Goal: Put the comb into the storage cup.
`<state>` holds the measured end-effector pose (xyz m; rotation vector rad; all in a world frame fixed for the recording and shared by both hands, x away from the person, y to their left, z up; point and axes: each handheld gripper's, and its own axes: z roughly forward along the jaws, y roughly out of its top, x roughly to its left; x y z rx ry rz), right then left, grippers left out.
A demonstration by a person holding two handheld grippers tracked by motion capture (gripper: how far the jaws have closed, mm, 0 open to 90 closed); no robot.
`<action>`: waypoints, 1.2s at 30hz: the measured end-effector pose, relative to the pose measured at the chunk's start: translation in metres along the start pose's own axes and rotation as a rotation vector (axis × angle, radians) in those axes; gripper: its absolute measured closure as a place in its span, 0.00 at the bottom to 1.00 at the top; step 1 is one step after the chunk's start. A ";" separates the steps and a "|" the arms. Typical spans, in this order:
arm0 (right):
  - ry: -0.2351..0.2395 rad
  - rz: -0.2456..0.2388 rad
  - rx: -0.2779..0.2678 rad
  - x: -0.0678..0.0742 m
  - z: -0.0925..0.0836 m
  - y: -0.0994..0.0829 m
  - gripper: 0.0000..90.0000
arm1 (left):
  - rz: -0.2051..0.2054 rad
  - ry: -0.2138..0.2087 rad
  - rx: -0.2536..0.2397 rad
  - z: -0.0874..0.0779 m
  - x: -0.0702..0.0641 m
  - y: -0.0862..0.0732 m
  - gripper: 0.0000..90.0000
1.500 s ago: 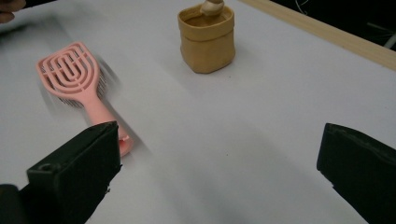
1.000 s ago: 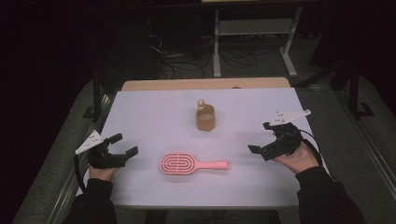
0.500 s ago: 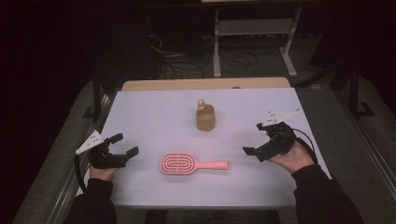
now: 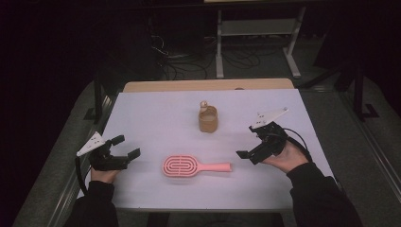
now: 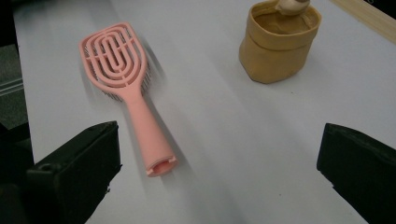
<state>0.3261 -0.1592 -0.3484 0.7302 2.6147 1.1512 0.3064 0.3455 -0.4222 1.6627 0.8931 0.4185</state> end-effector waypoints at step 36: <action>0.097 -0.137 0.151 0.031 0.054 0.023 0.00 | 0.004 -0.009 0.005 0.001 0.000 0.000 0.00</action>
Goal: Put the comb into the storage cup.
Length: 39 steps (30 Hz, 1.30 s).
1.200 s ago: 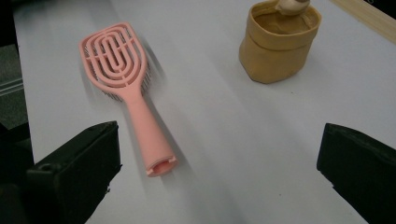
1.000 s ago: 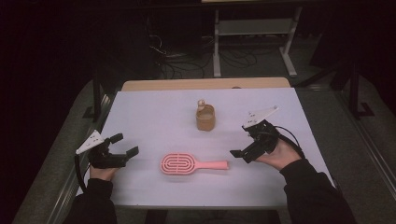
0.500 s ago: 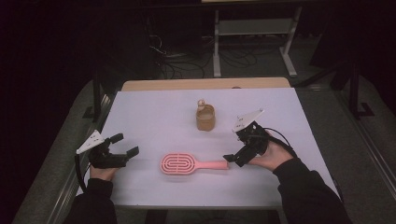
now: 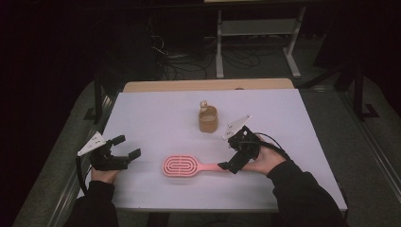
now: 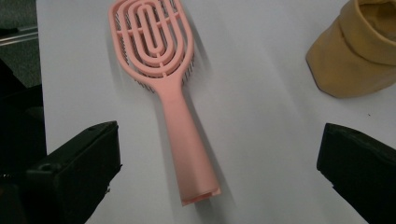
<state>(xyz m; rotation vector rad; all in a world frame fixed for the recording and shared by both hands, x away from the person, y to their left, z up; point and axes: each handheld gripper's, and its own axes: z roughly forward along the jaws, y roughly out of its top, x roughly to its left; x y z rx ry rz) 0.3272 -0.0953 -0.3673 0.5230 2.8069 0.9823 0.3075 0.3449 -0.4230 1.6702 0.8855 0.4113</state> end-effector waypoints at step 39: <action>0.082 -0.143 0.150 0.024 0.054 0.032 0.00 | 0.002 -0.009 0.002 0.001 0.001 0.000 0.00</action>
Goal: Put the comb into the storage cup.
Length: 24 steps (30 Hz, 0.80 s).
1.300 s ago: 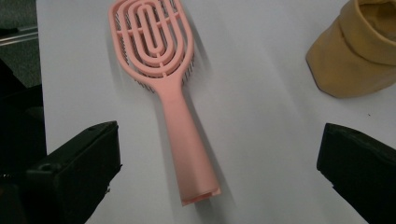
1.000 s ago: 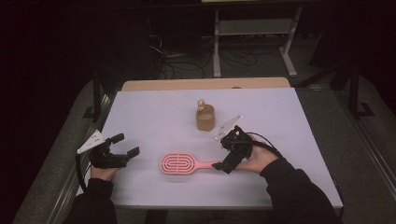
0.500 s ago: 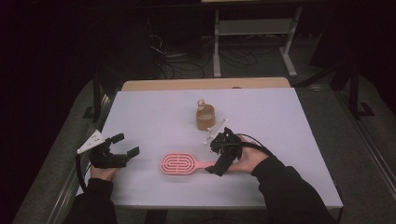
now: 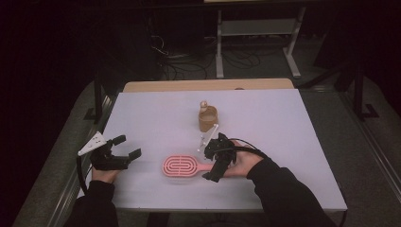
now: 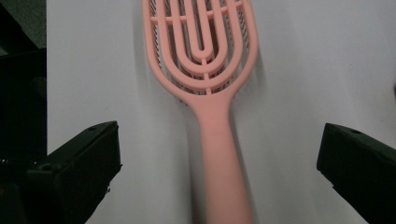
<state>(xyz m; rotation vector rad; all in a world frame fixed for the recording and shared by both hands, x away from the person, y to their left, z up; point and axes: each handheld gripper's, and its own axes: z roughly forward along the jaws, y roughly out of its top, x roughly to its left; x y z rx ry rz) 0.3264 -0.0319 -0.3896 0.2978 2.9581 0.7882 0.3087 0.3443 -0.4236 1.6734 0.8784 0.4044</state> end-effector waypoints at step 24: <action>0.022 -0.038 0.042 0.001 0.028 0.007 0.02 | 0.010 -0.014 0.009 0.004 0.000 0.000 0.00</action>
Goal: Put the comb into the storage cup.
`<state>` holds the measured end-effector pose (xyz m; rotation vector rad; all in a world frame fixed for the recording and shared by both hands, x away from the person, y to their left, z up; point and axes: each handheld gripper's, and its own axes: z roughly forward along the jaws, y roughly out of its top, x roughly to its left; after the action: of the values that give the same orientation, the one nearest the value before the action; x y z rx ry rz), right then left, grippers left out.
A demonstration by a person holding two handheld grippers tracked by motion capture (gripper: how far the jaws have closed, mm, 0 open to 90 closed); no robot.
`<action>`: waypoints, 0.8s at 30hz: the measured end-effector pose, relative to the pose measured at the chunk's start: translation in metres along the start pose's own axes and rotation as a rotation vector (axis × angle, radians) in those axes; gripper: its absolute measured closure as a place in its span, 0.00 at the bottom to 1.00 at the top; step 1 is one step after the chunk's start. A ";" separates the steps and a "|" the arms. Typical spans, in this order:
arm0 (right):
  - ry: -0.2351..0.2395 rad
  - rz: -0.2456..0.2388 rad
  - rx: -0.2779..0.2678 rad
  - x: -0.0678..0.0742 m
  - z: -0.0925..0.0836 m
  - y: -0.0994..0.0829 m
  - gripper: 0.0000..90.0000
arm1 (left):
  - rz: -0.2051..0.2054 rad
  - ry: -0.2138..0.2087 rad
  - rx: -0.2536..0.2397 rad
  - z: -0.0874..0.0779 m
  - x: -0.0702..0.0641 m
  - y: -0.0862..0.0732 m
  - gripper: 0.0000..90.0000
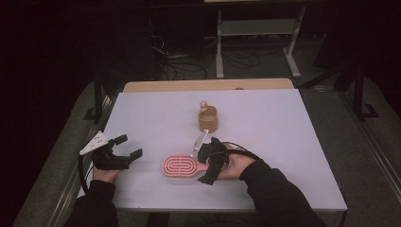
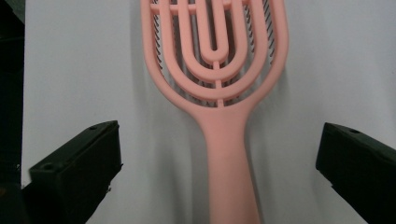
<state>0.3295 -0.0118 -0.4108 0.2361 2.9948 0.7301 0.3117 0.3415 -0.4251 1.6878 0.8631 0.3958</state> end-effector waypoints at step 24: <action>0.035 -0.041 0.023 -0.008 0.011 -0.001 0.53 | 0.006 -0.003 0.005 0.002 0.001 0.000 0.00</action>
<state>0.3383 -0.0089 -0.4209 0.1635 3.0328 0.7039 0.3131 0.3409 -0.4259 1.6953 0.8577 0.3949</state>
